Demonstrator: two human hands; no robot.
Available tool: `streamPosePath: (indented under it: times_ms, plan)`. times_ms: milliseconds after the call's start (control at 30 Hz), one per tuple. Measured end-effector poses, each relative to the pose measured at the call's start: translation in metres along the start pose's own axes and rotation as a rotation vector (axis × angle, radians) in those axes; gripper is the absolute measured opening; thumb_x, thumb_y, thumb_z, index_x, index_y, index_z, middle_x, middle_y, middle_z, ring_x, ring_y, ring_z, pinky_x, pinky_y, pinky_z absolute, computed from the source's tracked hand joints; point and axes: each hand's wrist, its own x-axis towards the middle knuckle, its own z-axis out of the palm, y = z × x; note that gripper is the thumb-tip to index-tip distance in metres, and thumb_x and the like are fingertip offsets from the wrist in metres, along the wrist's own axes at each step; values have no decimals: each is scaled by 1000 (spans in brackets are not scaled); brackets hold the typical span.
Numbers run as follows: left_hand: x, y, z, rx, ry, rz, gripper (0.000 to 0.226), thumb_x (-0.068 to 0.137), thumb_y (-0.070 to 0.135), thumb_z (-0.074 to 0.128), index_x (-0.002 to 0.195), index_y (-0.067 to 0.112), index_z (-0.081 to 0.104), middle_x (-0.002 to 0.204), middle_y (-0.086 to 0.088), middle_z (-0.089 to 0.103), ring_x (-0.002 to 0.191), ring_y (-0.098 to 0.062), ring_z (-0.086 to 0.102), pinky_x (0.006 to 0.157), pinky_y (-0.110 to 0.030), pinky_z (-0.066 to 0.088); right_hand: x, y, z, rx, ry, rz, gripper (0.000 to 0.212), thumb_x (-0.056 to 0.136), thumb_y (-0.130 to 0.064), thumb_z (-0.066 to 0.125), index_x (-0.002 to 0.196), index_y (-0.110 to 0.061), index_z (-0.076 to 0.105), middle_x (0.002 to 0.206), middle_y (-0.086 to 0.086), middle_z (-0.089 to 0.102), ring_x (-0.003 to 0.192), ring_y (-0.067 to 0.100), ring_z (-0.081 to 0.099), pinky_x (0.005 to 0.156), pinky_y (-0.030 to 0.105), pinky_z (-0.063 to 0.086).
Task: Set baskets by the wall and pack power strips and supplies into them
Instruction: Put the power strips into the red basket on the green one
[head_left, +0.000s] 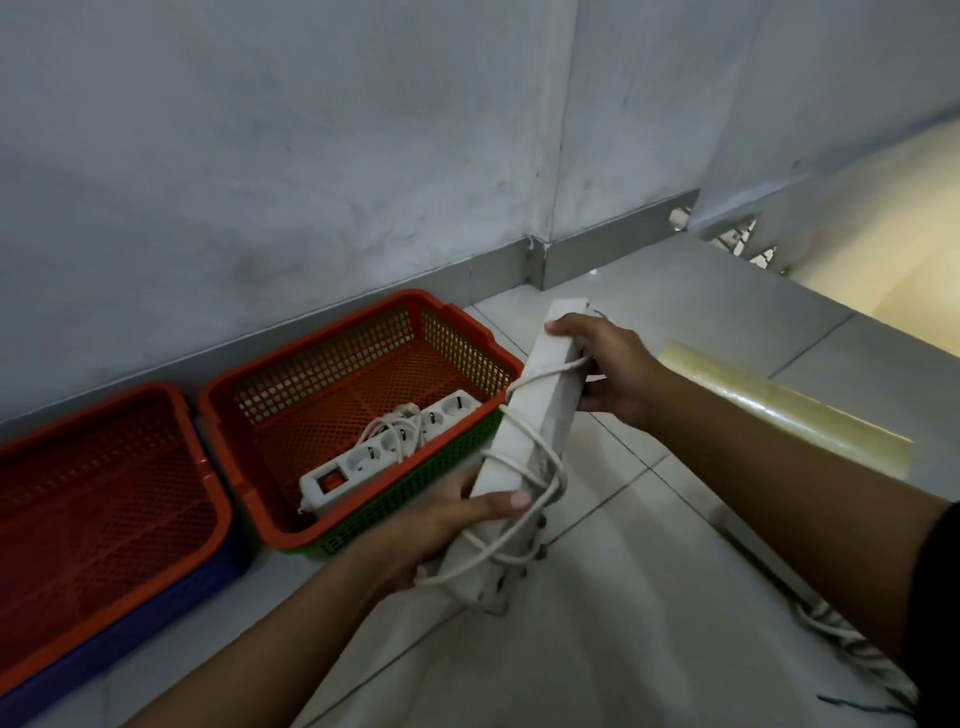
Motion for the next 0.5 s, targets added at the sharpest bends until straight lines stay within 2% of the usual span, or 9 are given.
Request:
streamPosePath:
  times_ms: [67,133,200,267,333,433,500]
  plan:
    - [-4,12,-16,77,96,36,53,73,25,77,120,28,54,104,8,70,88,-6,70,70,-21,55,4,-4,14,86,-27,8,61,78,-28,71,129,-11,43,114,17,58,93,31,62,69,42,58]
    - [-9,20,-37,198,237,73,60,68,28,82,120,30,53,106,11,67,93,-8,66,79,-26,55,9,-6,30,171,-66,10,72,79,-27,71,138,-15,31,120,19,56,96,34,64,68,44,59]
    - [-13,24,-56,445,384,123,66,61,37,85,118,30,53,110,10,65,98,-9,62,87,-33,53,11,-7,42,140,-97,-21,82,84,-26,69,144,-30,13,125,18,55,95,34,65,67,42,59]
    - [-18,27,-77,702,532,171,70,58,42,84,119,30,51,113,8,64,101,-13,62,86,-33,53,11,-5,55,-39,-156,-91,86,88,-21,65,142,-45,3,129,16,54,89,29,66,63,35,56]
    - [-19,29,-100,888,656,182,79,60,43,81,128,29,45,120,4,62,107,-18,60,86,-33,51,13,0,68,-235,-247,-140,86,88,-19,65,140,-52,5,133,13,53,90,28,68,65,36,57]
    - [-12,32,-133,1073,728,152,87,64,44,79,139,28,36,132,-2,57,117,-24,55,88,-35,47,15,10,81,-464,-338,-184,86,85,-18,67,141,-51,11,135,5,49,98,23,65,75,39,58]
    - [-4,31,-150,1172,731,113,89,65,48,77,140,30,33,130,-4,55,116,-27,54,87,-36,47,16,18,87,-626,-384,-275,86,85,-15,66,146,-44,12,139,1,46,104,16,58,81,34,54]
